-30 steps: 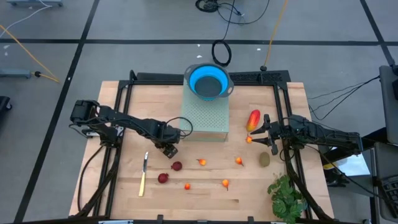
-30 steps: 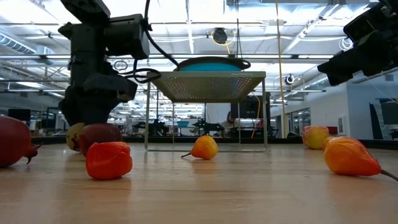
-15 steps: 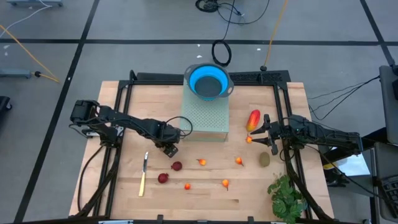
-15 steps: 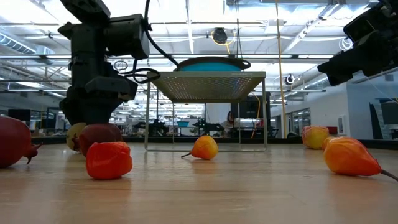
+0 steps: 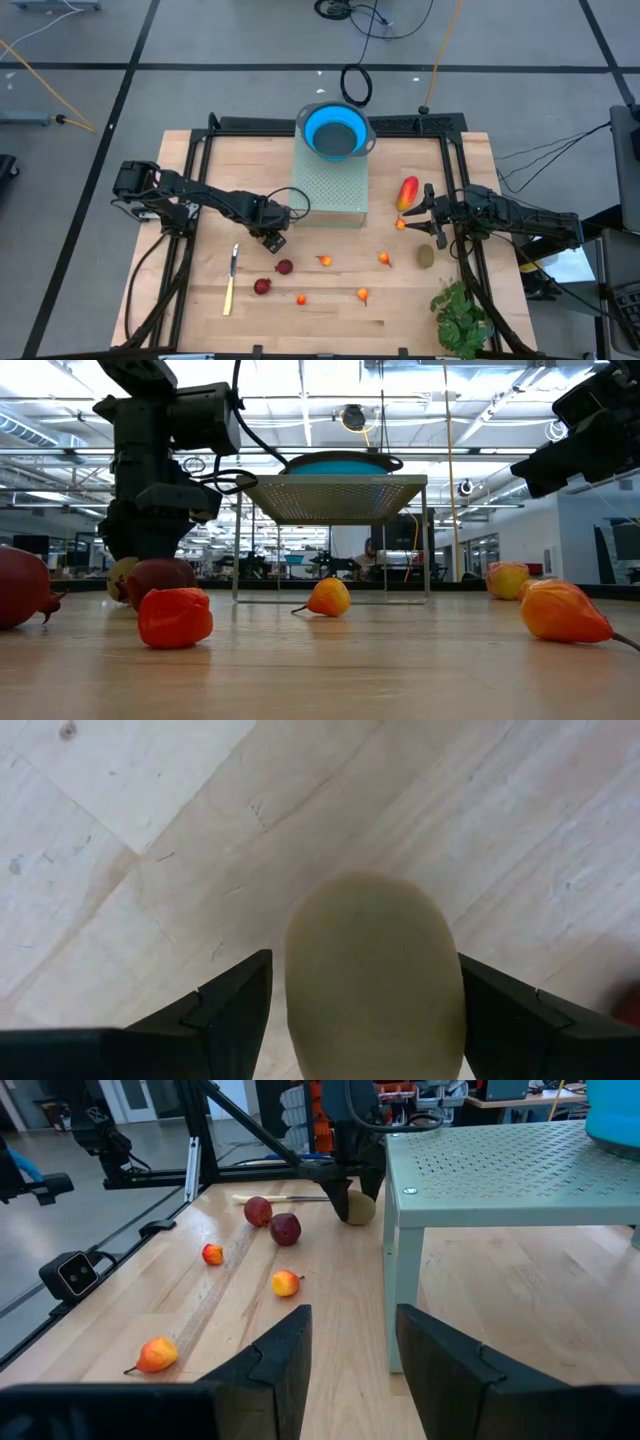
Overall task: Pick & Place Fruit
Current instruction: Put the kiwi into the blue strainer bowl on the shelf
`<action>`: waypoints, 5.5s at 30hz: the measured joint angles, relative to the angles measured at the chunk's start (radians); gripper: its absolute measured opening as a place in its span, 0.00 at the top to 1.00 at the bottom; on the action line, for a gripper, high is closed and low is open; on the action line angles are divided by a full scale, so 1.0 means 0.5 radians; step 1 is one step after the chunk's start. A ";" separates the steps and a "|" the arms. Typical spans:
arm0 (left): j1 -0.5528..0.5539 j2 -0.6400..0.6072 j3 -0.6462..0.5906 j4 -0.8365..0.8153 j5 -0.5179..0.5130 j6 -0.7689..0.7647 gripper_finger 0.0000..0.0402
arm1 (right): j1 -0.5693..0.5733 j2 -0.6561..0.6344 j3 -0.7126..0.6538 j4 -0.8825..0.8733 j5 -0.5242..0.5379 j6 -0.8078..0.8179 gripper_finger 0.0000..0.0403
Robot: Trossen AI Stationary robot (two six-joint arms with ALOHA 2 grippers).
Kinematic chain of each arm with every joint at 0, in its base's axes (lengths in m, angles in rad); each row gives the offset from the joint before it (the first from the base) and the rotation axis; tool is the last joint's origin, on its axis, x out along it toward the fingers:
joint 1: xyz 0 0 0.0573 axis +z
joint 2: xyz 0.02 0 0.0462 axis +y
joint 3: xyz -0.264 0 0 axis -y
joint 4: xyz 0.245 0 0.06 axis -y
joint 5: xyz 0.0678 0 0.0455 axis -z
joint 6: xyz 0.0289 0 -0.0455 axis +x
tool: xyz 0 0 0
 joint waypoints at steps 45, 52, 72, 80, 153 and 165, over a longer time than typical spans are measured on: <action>-0.103 -0.666 0.003 0.037 0.071 -0.229 0.52 | 0.001 -0.001 0.000 0.000 -0.001 0.000 0.65; -0.223 -0.974 0.003 0.164 -0.049 -0.526 0.50 | 0.000 -0.001 0.000 0.000 0.001 0.000 0.65; -0.429 -1.111 0.004 0.839 -0.487 -0.783 0.50 | 0.000 0.000 0.000 0.000 0.001 0.000 0.65; -0.429 -1.111 0.004 0.840 -0.504 -0.798 0.50 | 0.001 -0.001 0.001 0.000 0.001 0.000 0.65; -0.429 -1.087 0.003 1.422 -1.062 0.683 0.50 | 0.001 -0.001 0.000 0.000 0.000 0.000 0.65; -0.411 -0.746 0.000 2.041 -0.623 0.499 0.50 | 0.001 0.000 0.000 -0.001 0.000 0.000 0.65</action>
